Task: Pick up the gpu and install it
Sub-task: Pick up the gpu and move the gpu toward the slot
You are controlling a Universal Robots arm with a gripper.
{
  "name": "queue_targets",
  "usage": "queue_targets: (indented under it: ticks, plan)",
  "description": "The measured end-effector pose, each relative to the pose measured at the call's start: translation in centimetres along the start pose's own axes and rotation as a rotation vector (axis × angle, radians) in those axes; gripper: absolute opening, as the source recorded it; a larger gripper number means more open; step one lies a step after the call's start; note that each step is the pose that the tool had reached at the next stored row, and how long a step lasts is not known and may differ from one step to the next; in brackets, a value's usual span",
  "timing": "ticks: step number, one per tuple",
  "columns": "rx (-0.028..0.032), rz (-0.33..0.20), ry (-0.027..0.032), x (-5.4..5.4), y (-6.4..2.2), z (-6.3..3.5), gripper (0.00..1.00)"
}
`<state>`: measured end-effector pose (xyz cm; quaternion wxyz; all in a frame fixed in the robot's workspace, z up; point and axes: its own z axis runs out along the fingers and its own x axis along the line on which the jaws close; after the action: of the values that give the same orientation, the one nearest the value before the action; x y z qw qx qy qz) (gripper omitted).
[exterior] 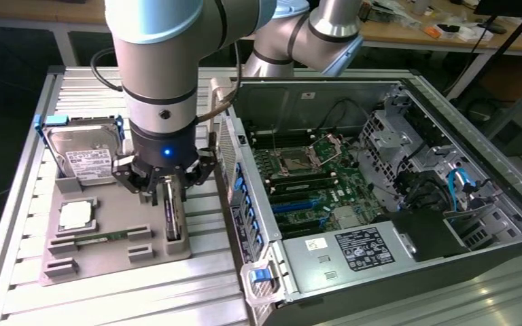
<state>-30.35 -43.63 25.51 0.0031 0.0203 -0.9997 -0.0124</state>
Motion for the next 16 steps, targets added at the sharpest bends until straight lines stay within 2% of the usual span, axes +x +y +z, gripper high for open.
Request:
queue_targets:
  ticks: [4, 16]
  plan:
    - [0.0001, 0.047, -0.0008, -0.01, -0.01, 0.16, 0.48]
    - [-0.0002, 0.048, -0.0013, -0.03, 0.28, 0.24, 0.48]
